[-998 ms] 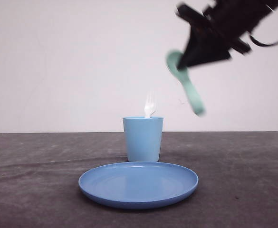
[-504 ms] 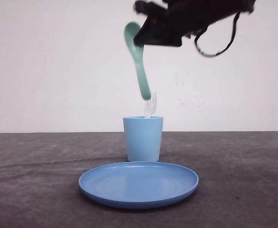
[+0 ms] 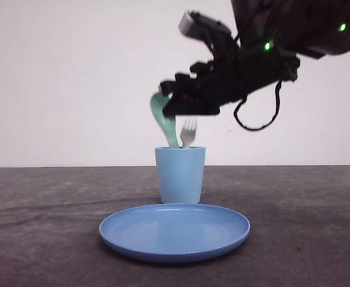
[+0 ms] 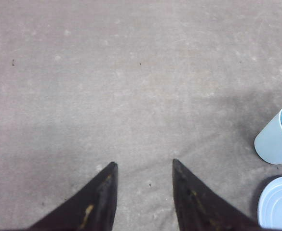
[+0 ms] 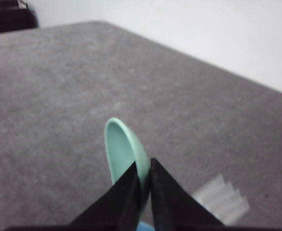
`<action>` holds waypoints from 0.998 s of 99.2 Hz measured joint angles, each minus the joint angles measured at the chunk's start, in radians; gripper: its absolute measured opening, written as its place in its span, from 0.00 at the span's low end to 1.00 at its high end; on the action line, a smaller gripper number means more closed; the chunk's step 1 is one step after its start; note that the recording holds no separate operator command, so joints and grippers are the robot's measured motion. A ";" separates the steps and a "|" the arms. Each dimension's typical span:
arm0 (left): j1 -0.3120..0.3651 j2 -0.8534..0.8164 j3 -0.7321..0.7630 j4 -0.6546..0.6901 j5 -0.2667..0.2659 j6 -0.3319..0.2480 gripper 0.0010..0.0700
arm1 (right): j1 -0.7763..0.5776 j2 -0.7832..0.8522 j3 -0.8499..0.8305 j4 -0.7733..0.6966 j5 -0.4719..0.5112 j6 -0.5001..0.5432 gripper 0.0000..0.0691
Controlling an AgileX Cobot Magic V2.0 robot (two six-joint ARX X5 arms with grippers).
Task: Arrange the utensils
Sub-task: 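Lift the spoon with the right gripper over the blue cup, then drop the spoon into the cup beside the fork, open right gripper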
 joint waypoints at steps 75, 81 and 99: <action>0.000 0.000 0.000 0.000 0.000 0.000 0.27 | 0.007 -0.143 0.000 -0.128 -0.002 0.000 0.65; 0.000 0.000 0.000 0.000 0.000 0.000 0.27 | 0.007 -0.202 0.000 -0.182 -0.002 0.000 0.65; 0.000 0.000 0.000 0.000 0.000 0.002 0.27 | -0.011 -0.382 0.000 -0.418 -0.003 0.002 0.65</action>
